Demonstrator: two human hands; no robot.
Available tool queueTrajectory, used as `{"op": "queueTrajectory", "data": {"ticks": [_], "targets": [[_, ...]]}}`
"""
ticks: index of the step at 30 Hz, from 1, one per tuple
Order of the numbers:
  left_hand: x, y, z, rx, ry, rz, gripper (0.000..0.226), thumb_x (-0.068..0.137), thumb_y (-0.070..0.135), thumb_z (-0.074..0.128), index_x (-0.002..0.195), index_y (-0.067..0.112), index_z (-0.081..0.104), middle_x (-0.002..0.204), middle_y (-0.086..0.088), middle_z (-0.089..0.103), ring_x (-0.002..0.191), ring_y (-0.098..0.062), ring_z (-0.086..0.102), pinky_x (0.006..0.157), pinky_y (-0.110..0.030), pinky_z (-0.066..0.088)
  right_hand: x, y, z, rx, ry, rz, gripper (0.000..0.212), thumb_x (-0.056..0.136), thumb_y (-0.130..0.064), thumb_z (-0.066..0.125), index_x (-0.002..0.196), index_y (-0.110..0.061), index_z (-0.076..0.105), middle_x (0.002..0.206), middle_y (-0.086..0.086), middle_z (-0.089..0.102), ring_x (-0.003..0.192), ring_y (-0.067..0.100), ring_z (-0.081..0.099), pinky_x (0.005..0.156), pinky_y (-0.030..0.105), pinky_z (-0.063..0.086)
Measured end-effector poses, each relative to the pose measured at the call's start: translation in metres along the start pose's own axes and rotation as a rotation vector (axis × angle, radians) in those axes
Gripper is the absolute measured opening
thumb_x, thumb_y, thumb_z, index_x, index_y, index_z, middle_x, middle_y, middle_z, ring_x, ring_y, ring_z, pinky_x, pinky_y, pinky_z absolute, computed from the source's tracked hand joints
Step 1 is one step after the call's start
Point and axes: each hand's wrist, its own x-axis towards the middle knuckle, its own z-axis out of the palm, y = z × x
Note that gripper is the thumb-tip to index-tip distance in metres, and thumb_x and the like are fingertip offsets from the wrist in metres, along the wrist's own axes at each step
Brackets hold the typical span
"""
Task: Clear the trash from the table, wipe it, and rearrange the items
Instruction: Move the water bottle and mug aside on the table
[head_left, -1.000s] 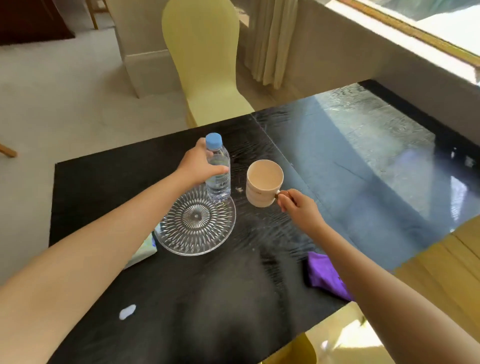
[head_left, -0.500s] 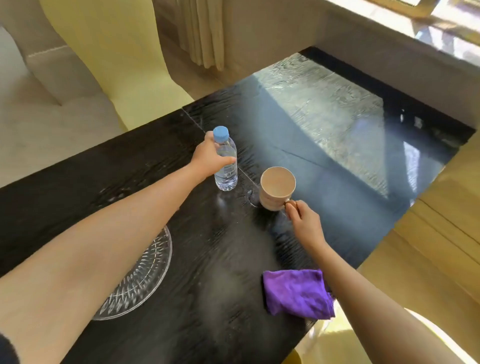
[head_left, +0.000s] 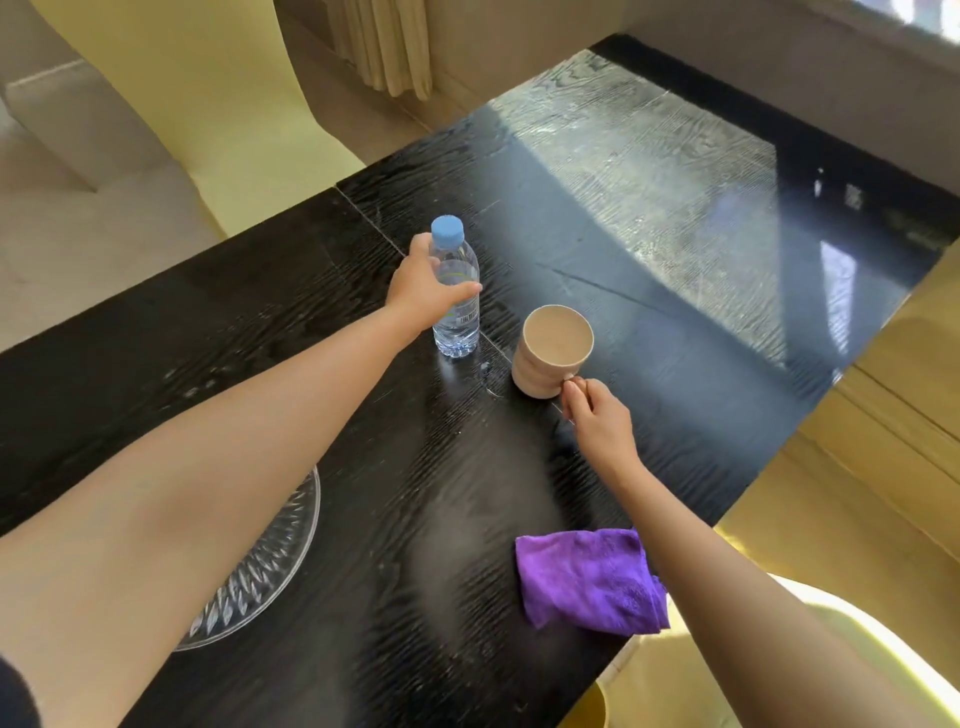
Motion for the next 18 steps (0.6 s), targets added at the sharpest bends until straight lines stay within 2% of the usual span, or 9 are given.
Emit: {"op": "queueTrajectory", "data": {"ticks": [7, 10, 13, 15, 18], "targets": [[-0.004, -0.002, 0.0, -0.025, -0.016, 0.005, 0.078, 0.08, 0.026, 0.072, 0.141, 0.015, 0.026, 0.143, -0.011, 0.041, 0.132, -0.025, 0.041, 0.105, -0.04, 0.037, 0.005, -0.011, 0.01, -0.046, -0.068, -0.027, 0.031, 0.094, -0.028, 0.049, 0.077, -0.004, 0.059, 0.066, -0.006, 0.058, 0.059, 0.002, 0.048, 0.056, 0.017, 0.036], [-0.005, -0.002, -0.002, -0.025, -0.024, -0.013, 0.077, 0.081, 0.026, 0.071, 0.142, 0.017, 0.026, 0.145, -0.011, 0.04, 0.133, -0.025, 0.04, 0.105, -0.04, 0.037, 0.004, -0.013, 0.009, -0.046, -0.094, -0.032, 0.032, 0.095, -0.028, 0.047, 0.079, -0.003, 0.06, 0.07, -0.004, 0.061, 0.059, 0.004, 0.048, 0.056, 0.012, 0.037], [-0.009, -0.005, -0.006, -0.023, -0.032, -0.008, 0.075, 0.082, 0.026, 0.069, 0.143, 0.016, 0.026, 0.144, -0.01, 0.041, 0.131, -0.025, 0.042, 0.102, -0.037, 0.038, 0.0, -0.016, 0.012, -0.042, -0.129, -0.035, 0.031, 0.096, -0.027, 0.046, 0.08, -0.004, 0.059, 0.072, 0.0, 0.062, 0.059, 0.008, 0.049, 0.061, 0.025, 0.039], [-0.011, -0.008, -0.011, -0.027, -0.04, -0.017, 0.08, 0.082, 0.026, 0.068, 0.146, 0.016, 0.022, 0.146, -0.01, 0.04, 0.131, -0.026, 0.043, 0.105, -0.039, 0.039, -0.002, -0.019, 0.018, -0.029, -0.151, -0.03, 0.029, 0.096, -0.026, 0.046, 0.077, -0.007, 0.056, 0.069, -0.001, 0.061, 0.059, 0.012, 0.05, 0.065, 0.029, 0.041], [-0.015, -0.012, -0.018, 0.006, -0.043, -0.046, 0.084, 0.084, 0.029, 0.067, 0.149, 0.016, 0.016, 0.151, -0.013, 0.034, 0.136, -0.027, 0.038, 0.11, -0.042, 0.036, -0.008, -0.025, 0.026, -0.032, -0.159, -0.032, 0.025, 0.095, -0.026, 0.048, 0.075, -0.012, 0.054, 0.067, -0.004, 0.058, 0.065, 0.017, 0.053, 0.063, 0.024, 0.04]]}}
